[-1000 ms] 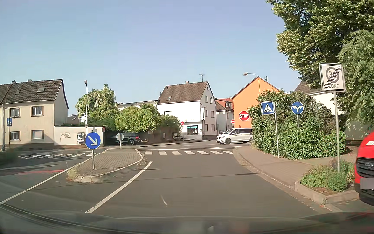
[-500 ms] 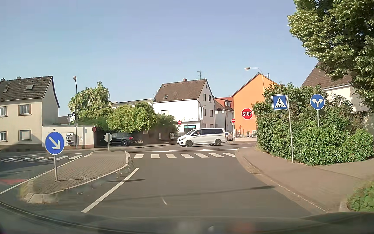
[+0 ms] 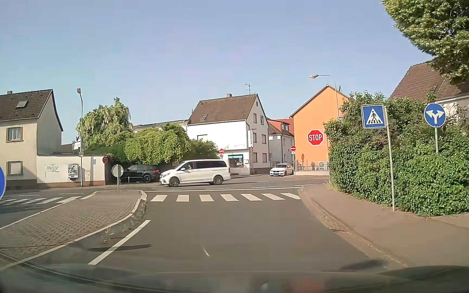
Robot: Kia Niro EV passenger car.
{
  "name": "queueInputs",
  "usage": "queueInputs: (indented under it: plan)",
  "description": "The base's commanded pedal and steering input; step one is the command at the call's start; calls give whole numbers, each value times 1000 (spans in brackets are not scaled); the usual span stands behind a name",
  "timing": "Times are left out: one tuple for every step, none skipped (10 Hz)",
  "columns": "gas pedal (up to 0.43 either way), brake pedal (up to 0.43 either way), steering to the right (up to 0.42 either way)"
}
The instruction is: Follow the waypoints while adhering to traffic rules and regulations
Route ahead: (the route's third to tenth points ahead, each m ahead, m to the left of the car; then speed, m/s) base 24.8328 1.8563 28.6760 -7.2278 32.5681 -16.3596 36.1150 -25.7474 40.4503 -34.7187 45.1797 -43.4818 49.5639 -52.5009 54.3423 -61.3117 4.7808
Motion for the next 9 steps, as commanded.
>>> queueInputs:
  plan:
    - [0,30,15]
    - [0,30,20]
    - [0,30,27]
    - [0,30,31]
    - [0,43,31]
    - [0,55,31]
    - [0,67,31]
    - [0,79,31]
    - [0,98,30]
